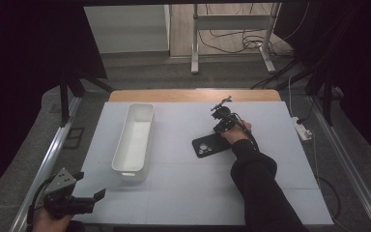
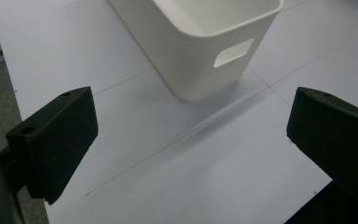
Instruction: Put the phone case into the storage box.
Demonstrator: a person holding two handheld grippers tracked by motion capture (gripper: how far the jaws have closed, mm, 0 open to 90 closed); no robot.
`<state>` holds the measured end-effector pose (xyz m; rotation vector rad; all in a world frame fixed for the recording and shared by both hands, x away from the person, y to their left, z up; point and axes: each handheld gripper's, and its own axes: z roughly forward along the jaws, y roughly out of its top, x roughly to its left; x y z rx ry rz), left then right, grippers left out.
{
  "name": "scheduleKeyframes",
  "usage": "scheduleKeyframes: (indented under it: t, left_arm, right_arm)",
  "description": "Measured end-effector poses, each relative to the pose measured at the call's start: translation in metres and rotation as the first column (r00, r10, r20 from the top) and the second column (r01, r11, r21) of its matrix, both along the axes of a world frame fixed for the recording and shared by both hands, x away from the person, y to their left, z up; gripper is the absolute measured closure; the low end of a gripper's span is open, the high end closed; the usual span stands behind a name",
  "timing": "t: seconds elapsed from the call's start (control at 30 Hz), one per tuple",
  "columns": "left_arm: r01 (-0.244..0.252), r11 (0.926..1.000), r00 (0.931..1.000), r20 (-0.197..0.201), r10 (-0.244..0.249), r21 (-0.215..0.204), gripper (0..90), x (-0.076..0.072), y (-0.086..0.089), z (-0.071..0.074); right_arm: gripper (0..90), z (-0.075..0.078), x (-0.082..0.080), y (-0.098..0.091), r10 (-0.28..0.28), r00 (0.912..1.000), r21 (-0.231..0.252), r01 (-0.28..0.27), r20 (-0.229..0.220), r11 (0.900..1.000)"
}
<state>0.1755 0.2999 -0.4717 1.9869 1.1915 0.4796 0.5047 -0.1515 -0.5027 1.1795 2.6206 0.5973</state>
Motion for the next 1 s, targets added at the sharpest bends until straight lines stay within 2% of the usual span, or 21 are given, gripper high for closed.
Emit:
scheduleKeyframes:
  t: [0.43, 1.0]
  left_arm:
    - [-0.002, 1.0, 1.0, -0.003, 0.002, 0.0, 2.7, 0.0, 0.0, 0.0]
    - [-0.005, 1.0, 1.0, -0.005, 0.005, -0.007, 2.7, 0.001, 0.0, 0.0]
  right_arm:
    - [89.1, 0.002, -0.013, -0.025, -0.012, 0.9998, -0.002, 0.012, -0.014, 0.9999]
    - [89.1, 0.002, -0.043, -0.052, -0.019, 0.9992, 0.028, 0.02, -0.034, 0.9994]
